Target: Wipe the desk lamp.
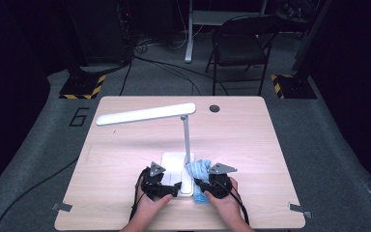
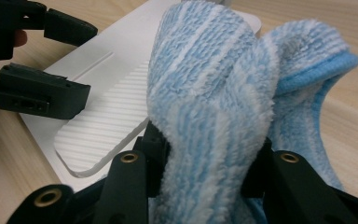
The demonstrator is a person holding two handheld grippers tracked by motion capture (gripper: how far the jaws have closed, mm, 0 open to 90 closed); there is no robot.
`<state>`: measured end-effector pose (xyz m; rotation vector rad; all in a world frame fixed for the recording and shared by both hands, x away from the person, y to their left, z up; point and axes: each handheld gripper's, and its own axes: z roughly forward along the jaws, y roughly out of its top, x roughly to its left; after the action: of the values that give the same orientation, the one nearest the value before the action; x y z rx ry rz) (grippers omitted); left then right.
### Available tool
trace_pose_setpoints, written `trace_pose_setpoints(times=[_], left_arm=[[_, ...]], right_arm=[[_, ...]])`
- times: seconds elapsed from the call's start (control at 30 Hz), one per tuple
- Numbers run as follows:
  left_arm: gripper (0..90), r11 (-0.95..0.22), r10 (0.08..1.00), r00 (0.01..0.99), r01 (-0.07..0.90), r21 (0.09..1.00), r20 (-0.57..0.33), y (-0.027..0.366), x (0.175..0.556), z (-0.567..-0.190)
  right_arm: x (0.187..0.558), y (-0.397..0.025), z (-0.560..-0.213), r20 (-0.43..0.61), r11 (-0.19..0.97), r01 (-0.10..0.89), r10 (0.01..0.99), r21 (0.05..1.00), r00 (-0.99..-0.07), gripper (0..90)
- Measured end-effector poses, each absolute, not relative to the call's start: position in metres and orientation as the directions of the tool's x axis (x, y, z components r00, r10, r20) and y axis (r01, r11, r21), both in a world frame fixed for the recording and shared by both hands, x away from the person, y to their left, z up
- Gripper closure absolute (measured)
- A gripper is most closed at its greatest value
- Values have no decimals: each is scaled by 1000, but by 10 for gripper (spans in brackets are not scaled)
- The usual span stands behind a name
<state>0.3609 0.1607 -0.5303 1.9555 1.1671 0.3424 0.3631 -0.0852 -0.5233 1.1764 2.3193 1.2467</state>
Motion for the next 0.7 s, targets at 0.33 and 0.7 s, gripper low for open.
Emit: trace_pose_setpoints(times=[0.33, 0.7], left_arm=[[0, -234, 834, 526, 611, 756, -167, 160, 359, -530], [0, -229, 838, 519, 613, 756, -167, 159, 359, -530]], right_arm=[[382, -82, -525, 189, 220, 576, 804, 788, -565, 639], [372, -81, -522, 212, 263, 586, 757, 767, -618, 603]])
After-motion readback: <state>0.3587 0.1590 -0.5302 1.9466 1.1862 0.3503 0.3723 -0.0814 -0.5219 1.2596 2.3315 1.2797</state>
